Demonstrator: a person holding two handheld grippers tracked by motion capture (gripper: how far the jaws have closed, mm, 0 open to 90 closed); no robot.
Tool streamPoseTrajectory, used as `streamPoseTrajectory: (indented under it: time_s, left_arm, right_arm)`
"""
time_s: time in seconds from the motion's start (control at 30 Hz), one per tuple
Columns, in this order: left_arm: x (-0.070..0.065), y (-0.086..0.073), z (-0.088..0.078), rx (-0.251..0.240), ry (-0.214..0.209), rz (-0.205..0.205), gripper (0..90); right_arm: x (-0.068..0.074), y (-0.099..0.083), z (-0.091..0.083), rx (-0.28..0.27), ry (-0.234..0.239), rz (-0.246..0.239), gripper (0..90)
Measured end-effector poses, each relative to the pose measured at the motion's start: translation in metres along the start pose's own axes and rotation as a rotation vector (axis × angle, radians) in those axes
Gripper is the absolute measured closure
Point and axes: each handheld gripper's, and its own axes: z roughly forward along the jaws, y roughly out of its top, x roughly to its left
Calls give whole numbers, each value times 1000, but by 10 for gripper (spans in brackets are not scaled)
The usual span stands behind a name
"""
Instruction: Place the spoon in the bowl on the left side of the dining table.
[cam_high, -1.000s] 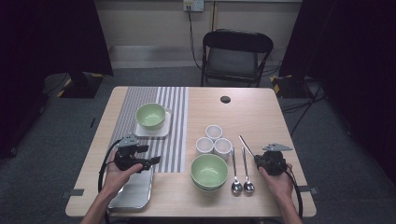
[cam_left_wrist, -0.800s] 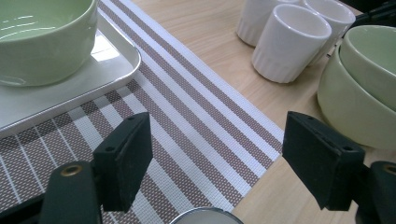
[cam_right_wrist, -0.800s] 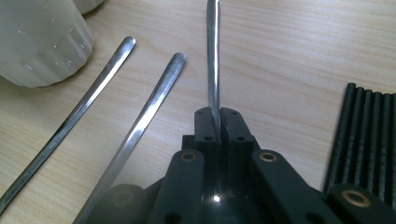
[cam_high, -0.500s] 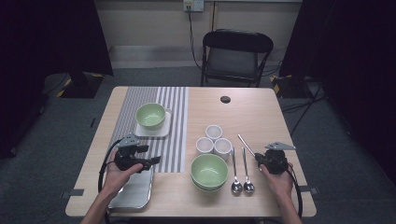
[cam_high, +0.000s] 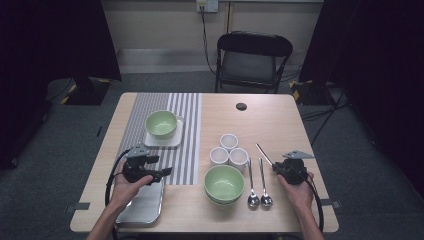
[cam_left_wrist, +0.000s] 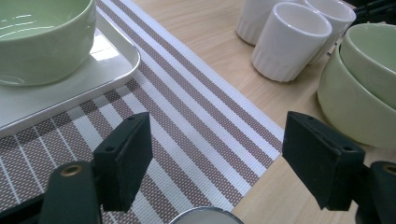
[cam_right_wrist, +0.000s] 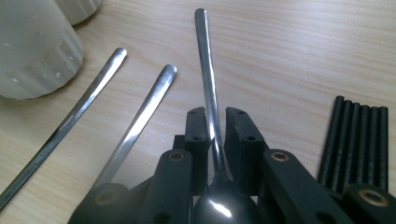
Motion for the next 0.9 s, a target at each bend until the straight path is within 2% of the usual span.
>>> streamPoseTrajectory:
  time_s: [0.13,0.23,0.43,0.9]
  left_arm:
    - [0,0,1,2,2,-7,243]
    - [0,0,1,4,2,-3,243]
    - [-2,0,2,8,2,8,243]
    - [0,0,1,3,3,-5,243]
  right_arm:
    - [0,1,3,10,-5,-6,798]
    - [2,1,3,8,-12,-24,838]
    - [3,1,4,-1,-16,-19,863]
    - [3,1,1,-21,-6,-5,864]
